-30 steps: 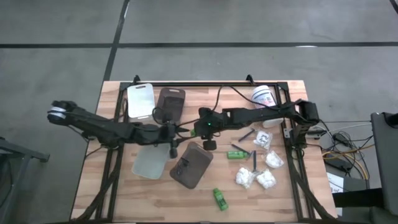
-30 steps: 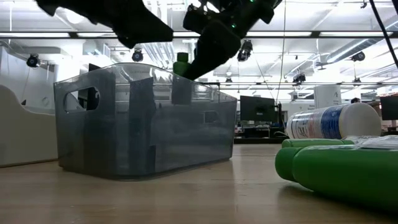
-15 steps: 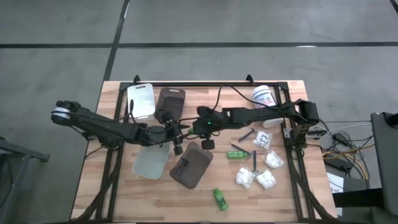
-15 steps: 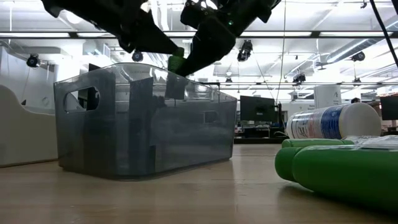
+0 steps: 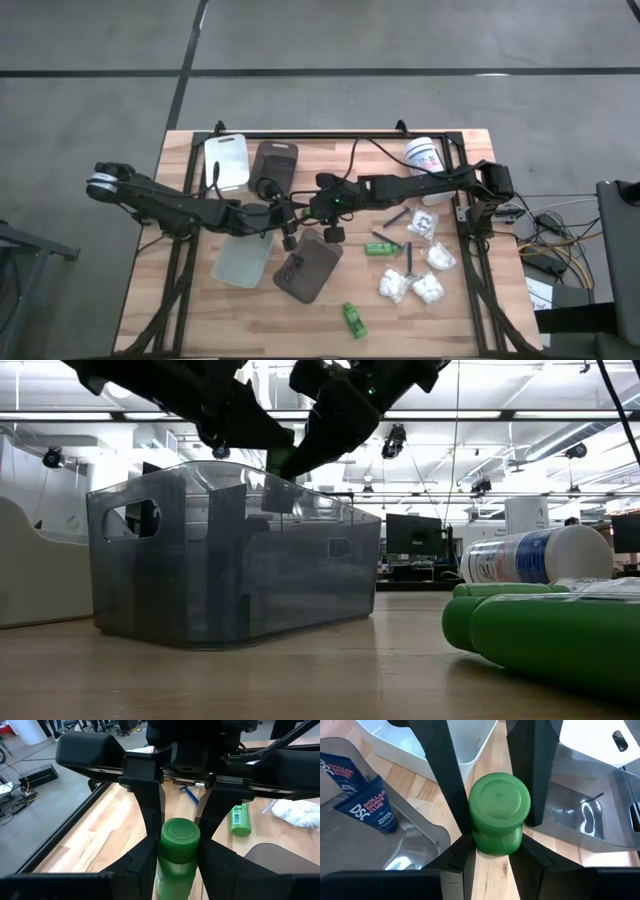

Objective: Pick & Place Travel size toiletries
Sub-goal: Put the middle green shampoo into the top black transparent bin

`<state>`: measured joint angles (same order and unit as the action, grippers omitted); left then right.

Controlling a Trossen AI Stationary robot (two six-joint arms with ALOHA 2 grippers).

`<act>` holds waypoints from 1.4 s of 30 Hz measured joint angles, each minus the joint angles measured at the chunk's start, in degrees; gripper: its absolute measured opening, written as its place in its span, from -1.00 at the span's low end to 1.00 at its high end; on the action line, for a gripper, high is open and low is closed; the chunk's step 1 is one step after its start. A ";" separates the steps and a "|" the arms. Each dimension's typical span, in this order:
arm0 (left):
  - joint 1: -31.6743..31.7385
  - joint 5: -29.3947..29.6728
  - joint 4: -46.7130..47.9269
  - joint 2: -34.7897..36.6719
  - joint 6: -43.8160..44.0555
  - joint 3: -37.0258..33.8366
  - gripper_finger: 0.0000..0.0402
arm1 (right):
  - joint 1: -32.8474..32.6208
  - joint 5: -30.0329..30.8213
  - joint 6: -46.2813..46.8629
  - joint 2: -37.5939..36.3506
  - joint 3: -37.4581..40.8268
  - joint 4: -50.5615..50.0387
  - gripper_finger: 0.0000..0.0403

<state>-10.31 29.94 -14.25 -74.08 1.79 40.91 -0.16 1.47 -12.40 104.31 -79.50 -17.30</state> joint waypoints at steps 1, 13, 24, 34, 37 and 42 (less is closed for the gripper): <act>0.02 -0.57 -0.14 0.00 -0.01 0.00 -0.32 | -0.01 -0.12 0.02 0.00 0.00 -0.02 -0.53; 0.02 -0.91 -0.72 0.00 -0.21 -0.04 -0.48 | -0.07 -0.38 0.46 0.00 0.02 -0.16 -0.53; 0.06 -0.68 0.45 1.41 0.38 -0.04 -0.48 | 0.70 -0.75 0.03 -0.86 -0.02 -5.64 -0.24; 0.15 5.33 1.12 10.69 1.04 -7.40 -0.48 | 2.97 -1.12 0.80 -2.15 2.54 -12.22 0.07; 0.56 7.84 -0.75 15.40 1.16 -11.30 -0.48 | 3.53 -1.48 1.52 -4.06 5.32 -12.28 0.12; 3.64 8.03 -2.33 22.85 1.37 -16.84 -0.48 | 4.75 -1.45 3.96 -9.15 11.80 -8.87 0.19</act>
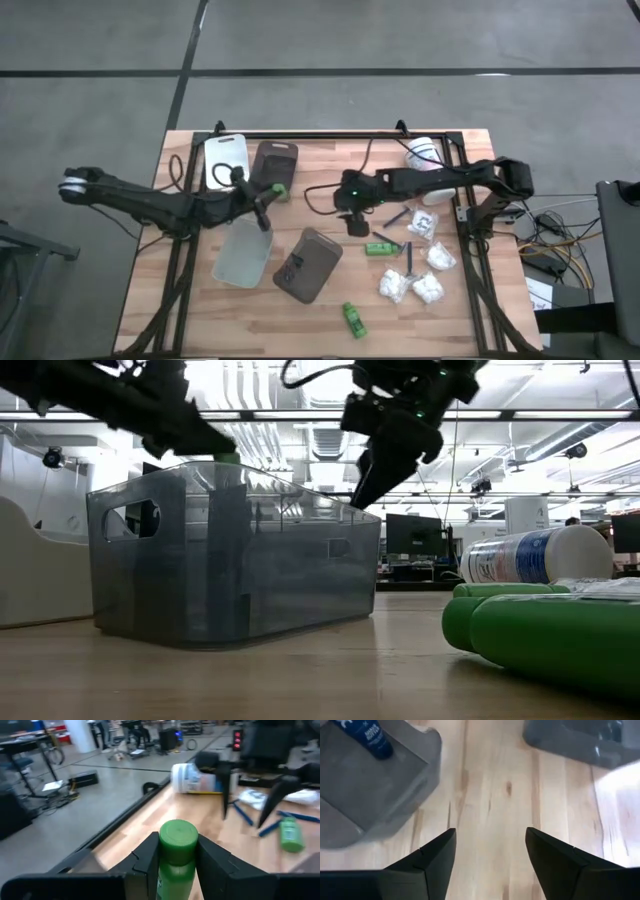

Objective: Pick & Place Travel size toiletries
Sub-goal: Put the middle green shampoo into the top black transparent bin

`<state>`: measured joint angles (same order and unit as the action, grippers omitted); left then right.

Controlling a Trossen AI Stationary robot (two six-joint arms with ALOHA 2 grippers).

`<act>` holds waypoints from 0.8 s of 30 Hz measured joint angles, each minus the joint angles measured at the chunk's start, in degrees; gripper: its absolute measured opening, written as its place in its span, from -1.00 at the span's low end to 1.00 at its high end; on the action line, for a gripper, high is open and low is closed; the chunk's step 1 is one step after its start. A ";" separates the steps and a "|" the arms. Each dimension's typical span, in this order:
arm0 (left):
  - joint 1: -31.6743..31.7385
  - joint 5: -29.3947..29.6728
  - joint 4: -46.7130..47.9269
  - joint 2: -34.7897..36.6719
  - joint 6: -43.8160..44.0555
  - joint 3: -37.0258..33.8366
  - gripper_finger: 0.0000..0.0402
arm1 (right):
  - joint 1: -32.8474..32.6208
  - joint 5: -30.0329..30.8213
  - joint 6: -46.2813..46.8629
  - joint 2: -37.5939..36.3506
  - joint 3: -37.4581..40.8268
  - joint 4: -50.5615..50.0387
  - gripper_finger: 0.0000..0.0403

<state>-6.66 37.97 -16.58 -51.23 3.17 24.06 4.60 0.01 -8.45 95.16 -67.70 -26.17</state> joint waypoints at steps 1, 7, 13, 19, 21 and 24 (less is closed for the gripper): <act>1.02 -0.02 0.06 1.07 0.21 -0.86 -0.48 | 0.19 -0.02 0.54 -1.18 1.56 1.96 0.20; 9.48 -0.54 -0.17 2.72 1.50 -2.79 -0.48 | 0.70 0.00 3.13 -9.62 13.26 12.67 0.26; 20.93 -6.40 0.00 1.21 3.89 -2.72 -0.48 | 0.71 0.20 5.17 -17.87 25.06 25.34 0.30; 31.38 -15.69 -3.44 -3.18 7.25 -2.35 -0.48 | 0.71 0.44 7.68 -24.06 34.67 33.57 0.32; 33.54 -17.33 -6.37 -5.80 7.51 -2.35 -0.48 | 0.68 0.47 8.81 -25.37 37.41 36.52 0.33; 35.57 -17.55 -10.42 -10.56 7.52 -2.35 -0.48 | 0.68 0.59 10.47 -26.50 40.99 41.26 0.35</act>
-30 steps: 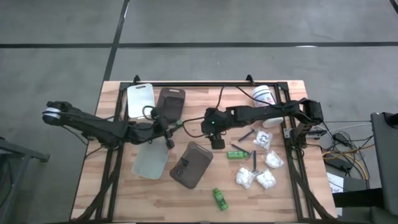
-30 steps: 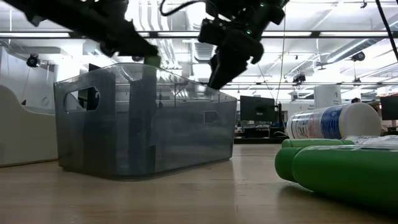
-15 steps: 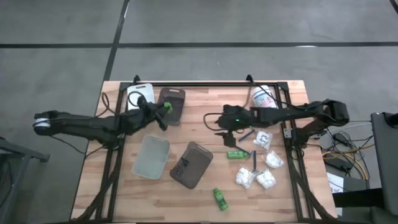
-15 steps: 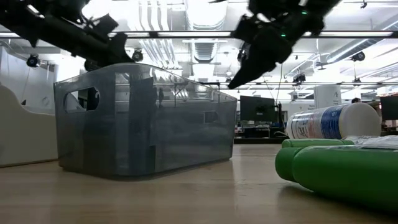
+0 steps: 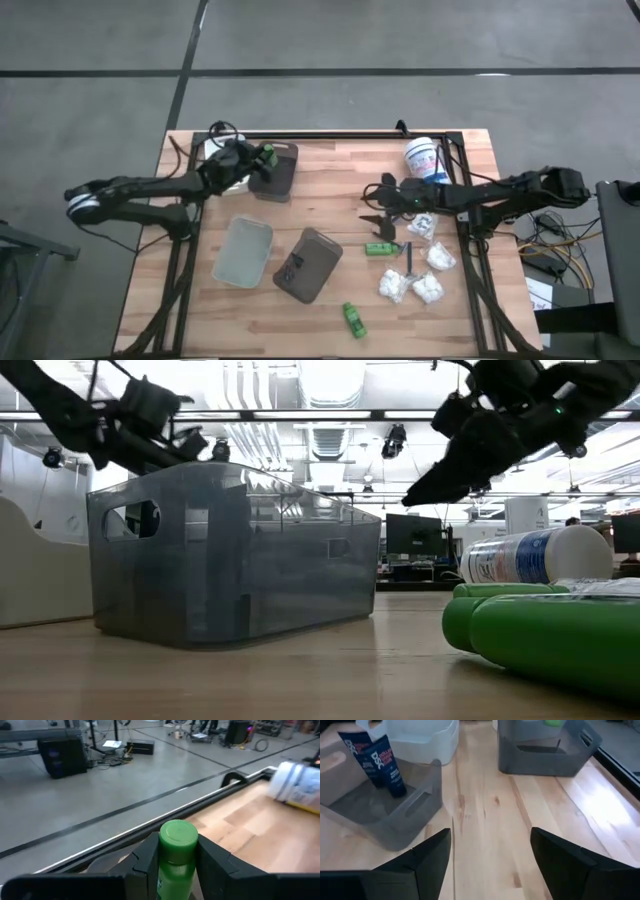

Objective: Pick & Place Travel size toiletries
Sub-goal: Put the middle green shampoo into the top black transparent bin

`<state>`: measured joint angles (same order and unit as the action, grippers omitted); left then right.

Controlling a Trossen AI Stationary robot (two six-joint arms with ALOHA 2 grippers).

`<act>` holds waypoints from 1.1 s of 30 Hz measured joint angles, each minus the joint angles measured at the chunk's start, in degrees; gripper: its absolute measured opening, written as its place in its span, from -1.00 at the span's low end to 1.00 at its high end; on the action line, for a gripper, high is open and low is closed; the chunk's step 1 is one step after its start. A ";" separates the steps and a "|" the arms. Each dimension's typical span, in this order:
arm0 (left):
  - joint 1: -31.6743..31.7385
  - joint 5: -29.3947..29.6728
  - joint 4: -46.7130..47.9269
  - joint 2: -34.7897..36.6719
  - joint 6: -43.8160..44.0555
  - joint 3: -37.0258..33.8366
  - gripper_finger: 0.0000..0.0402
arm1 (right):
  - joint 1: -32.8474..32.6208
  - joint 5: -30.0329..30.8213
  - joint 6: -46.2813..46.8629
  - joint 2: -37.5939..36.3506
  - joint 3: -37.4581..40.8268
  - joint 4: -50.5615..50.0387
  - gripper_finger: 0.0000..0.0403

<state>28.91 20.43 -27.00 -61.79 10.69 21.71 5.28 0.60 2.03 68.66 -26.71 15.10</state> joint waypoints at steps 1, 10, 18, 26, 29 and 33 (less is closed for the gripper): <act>0.49 0.01 -0.95 -1.65 0.01 0.00 -0.48 | 0.00 0.03 0.61 -0.10 1.08 1.19 0.35; 2.51 0.48 -4.55 -14.81 -0.87 3.74 -0.46 | 0.00 0.05 4.39 0.09 7.70 10.91 0.42; 2.56 2.70 -4.50 -18.72 -2.26 6.29 -0.45 | 0.00 0.07 1.38 0.08 11.91 23.59 0.51; 2.60 4.73 -0.91 -18.70 1.83 6.21 -0.44 | 0.00 0.06 -1.14 0.09 13.99 28.92 0.58; 2.53 4.72 0.26 -18.70 2.94 6.12 -0.44 | 0.00 0.06 -1.12 0.09 14.57 29.23 0.61; 2.49 4.59 0.05 -18.59 2.94 6.10 -0.44 | 0.00 0.04 -0.87 0.09 15.32 29.22 0.64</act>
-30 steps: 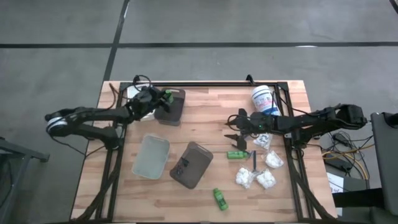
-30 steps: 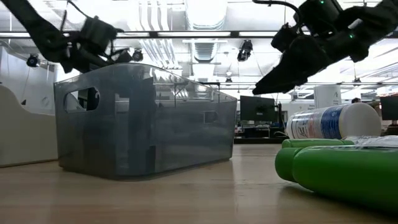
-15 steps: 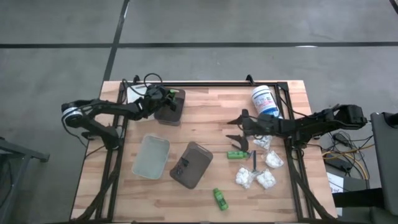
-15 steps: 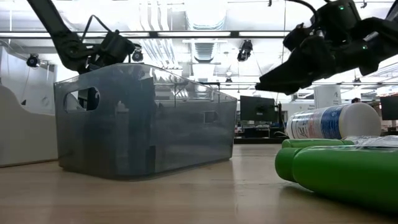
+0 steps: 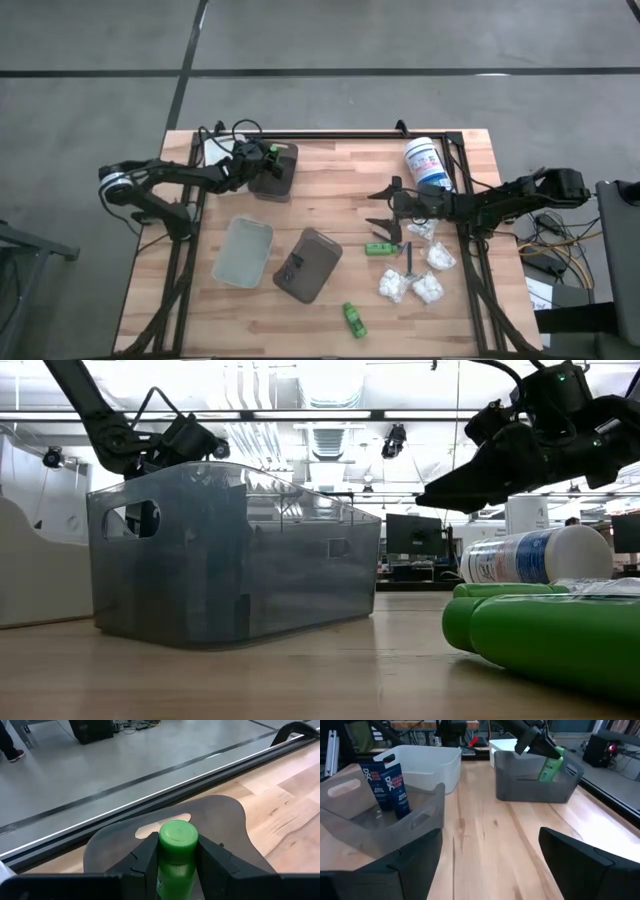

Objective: Pick & Place Travel size toiletries
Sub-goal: Put the middle green shampoo into the top black transparent bin

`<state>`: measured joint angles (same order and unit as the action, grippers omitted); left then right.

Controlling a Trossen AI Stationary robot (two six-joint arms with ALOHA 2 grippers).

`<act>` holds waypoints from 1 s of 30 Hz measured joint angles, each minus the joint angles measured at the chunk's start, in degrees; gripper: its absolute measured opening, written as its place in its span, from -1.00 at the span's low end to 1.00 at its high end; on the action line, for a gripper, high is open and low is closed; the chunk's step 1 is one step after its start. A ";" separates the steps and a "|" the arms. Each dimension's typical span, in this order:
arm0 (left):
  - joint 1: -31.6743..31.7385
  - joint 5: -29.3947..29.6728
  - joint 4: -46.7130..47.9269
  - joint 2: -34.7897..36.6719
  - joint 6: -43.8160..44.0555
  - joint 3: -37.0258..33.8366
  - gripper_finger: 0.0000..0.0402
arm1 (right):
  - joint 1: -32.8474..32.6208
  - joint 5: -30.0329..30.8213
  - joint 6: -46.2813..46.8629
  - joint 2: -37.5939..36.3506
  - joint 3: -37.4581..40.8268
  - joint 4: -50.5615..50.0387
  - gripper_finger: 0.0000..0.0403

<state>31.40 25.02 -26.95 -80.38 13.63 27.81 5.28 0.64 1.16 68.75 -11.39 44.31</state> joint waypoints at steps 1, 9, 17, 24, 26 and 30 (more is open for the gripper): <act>0.00 -0.02 0.05 0.00 -0.02 0.00 -0.44 | 0.00 0.00 0.19 0.00 0.10 -0.04 0.65; 0.00 -0.02 2.46 0.04 -0.27 0.02 -0.44 | 0.02 -0.04 1.68 0.02 -0.08 0.02 0.71; 0.00 0.02 3.07 0.11 0.00 0.02 -0.44 | 0.02 -0.07 1.89 0.04 -0.77 0.10 0.76; 0.00 0.02 3.20 0.11 0.02 0.02 -0.44 | 0.01 -0.20 1.89 0.04 -1.25 0.07 0.68; 0.02 0.00 3.40 0.28 0.02 0.02 -0.42 | 0.00 -0.20 1.99 0.04 -1.25 0.04 0.64; 0.02 -0.18 4.42 1.62 -0.05 -0.02 -0.30 | 0.00 -0.19 2.93 0.04 -1.25 -0.25 0.58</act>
<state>31.42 24.84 -22.53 -78.76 13.58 27.79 5.28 0.46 4.08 68.79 -12.64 44.07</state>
